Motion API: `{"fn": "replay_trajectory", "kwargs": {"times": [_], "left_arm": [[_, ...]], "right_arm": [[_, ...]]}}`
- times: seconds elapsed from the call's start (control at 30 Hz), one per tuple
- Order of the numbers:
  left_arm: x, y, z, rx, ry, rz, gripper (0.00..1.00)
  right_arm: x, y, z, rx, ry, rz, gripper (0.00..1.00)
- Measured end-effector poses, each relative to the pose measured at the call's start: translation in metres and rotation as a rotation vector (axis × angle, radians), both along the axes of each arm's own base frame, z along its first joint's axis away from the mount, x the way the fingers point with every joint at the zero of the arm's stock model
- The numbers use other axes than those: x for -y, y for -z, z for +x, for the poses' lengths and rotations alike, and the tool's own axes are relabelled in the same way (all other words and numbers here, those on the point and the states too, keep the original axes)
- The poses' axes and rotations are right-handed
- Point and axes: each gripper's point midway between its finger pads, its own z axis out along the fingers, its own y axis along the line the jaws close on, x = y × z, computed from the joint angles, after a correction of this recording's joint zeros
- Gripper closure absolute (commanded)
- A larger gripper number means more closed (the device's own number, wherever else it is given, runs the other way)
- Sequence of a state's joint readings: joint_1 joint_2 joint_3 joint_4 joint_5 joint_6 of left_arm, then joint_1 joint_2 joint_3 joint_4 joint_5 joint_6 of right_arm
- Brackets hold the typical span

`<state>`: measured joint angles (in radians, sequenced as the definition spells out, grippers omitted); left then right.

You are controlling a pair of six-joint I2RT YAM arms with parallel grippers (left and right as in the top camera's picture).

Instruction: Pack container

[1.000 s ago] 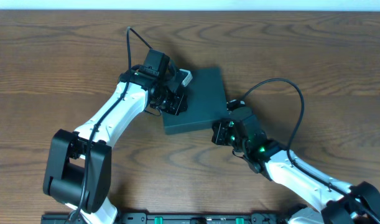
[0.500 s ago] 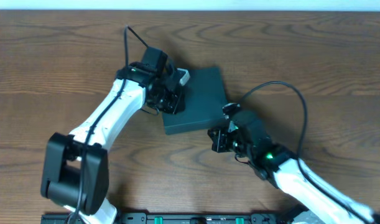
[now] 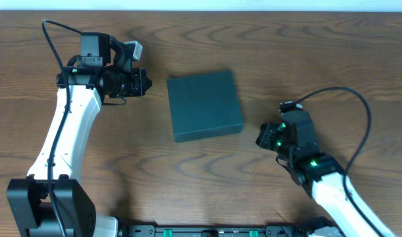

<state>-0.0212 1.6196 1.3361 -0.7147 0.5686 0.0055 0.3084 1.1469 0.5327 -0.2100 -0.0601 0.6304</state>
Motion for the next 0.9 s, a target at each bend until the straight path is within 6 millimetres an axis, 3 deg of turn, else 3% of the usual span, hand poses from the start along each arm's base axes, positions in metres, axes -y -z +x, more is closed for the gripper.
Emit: {"fn": "replay_trajectory", "kwargs": {"times": [0.17,0.3,0.9], "left_arm": [[0.000,-0.001,0.001,0.005,-0.002,-0.001,0.94],[0.000,-0.001,0.001,0.005,-0.002,-0.001,0.94],[0.000,-0.002,0.003,0.014,-0.002,-0.002,0.94]], "right_arm": [[-0.012,0.028,0.021,-0.018,-0.021,0.022,0.98],[-0.033,0.038,0.027,-0.027,-0.089,0.102,0.98],[-0.063,0.036,0.011,-0.068,-0.213,0.201,0.99]]}}
